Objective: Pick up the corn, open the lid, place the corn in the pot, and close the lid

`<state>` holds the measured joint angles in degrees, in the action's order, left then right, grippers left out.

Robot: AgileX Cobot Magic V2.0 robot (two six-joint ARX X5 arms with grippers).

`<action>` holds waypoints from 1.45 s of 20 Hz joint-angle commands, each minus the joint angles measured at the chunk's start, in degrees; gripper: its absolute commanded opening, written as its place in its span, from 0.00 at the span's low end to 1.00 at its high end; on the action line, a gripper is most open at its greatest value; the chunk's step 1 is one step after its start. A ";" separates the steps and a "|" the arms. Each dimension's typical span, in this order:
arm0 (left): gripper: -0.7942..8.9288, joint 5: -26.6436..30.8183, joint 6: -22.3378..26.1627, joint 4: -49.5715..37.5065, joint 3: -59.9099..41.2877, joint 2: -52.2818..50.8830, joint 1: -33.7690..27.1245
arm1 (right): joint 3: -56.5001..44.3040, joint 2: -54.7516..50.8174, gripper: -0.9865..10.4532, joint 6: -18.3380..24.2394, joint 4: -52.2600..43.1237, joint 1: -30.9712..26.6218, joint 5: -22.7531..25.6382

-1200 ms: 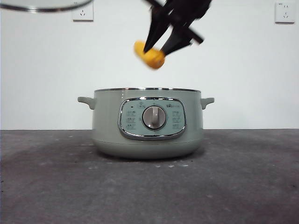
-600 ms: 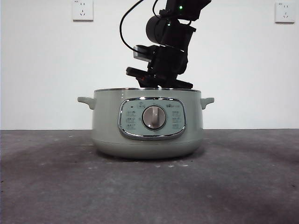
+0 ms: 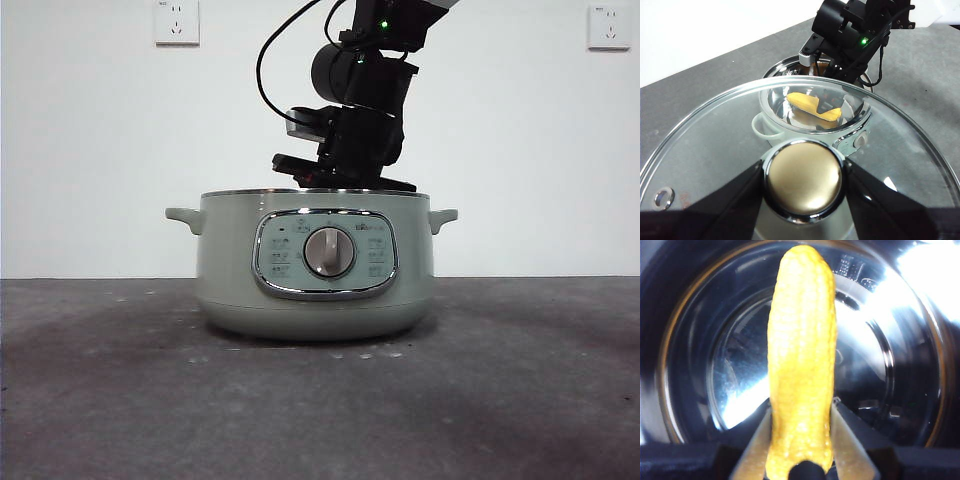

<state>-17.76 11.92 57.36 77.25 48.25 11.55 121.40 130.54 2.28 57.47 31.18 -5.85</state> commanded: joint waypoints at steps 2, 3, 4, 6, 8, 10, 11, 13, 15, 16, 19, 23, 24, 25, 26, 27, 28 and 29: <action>0.08 -0.63 -0.35 -2.75 0.61 -0.63 -0.26 | 0.04 1.99 0.47 -0.90 -0.57 0.44 -0.15; 0.08 -0.63 -0.35 -2.78 0.61 -0.63 -0.26 | 0.28 1.92 0.47 -1.20 -0.48 0.44 -0.13; 0.08 -0.63 -0.37 -2.78 0.61 -0.63 -0.26 | 0.63 1.60 0.47 -1.22 -0.31 0.44 -0.17; 0.08 -0.63 -0.37 -2.82 0.61 -0.63 -0.26 | 1.99 0.17 0.47 -1.25 0.15 0.44 -0.28; 0.08 -0.63 -0.35 -3.06 0.61 -0.28 -0.26 | 5.92 -2.19 0.47 -1.22 2.38 0.46 -0.74; 0.08 -0.63 -0.35 -3.48 0.61 0.39 -0.26 | 10.69 -5.11 0.47 -1.25 5.77 0.44 -0.74; 0.08 -0.63 -0.35 -4.11 0.61 1.09 -0.26 | 13.29 -6.95 0.47 -1.22 8.02 0.44 -0.72; 0.08 -0.72 -0.39 -6.01 0.61 2.60 -0.20 | 17.42 -10.73 0.47 -1.18 12.90 0.42 -0.72; 0.08 -2.14 -1.22 -7.98 0.61 4.28 1.01 | 19.39 -15.52 0.47 -0.15 17.40 0.35 -0.57; 0.08 -2.12 -1.20 -9.27 0.61 5.20 1.70 | 19.45 -17.92 0.47 -0.07 18.75 0.35 -0.22; 0.08 -2.14 -1.22 -13.70 0.63 8.33 3.74 | 19.41 -23.69 0.47 0.11 21.38 0.31 1.40; 0.08 -1.86 -1.20 -17.88 0.96 14.12 7.87 | 18.49 -29.86 0.47 -0.17 21.53 0.31 -1.42; 0.08 -1.64 -1.20 -19.04 0.96 15.76 8.79 | 17.14 -31.85 0.47 -0.17 21.55 0.33 -2.38; 0.08 -1.68 -1.20 -20.11 0.98 17.14 9.38 | 15.41 -33.73 0.47 -0.13 21.57 0.35 -2.78; 0.08 -1.66 -1.20 -21.22 1.14 18.58 9.94 | 12.79 -36.09 0.47 -0.09 21.55 0.37 -2.75; 0.08 -1.66 -1.18 -22.53 1.49 20.28 10.47 | 9.33 -38.80 0.47 -0.09 21.55 0.37 -2.71; 0.08 -1.64 -1.18 -23.54 2.14 21.99 10.93 | 5.16 -41.79 0.47 -0.11 21.55 0.37 -2.73; 0.08 -1.66 -1.18 -24.00 2.80 23.28 11.19 | 1.97 -44.02 0.47 -0.09 21.55 0.37 -2.71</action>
<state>-18.81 10.87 36.60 78.39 71.61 22.41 125.91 87.88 2.00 77.56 31.48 -8.43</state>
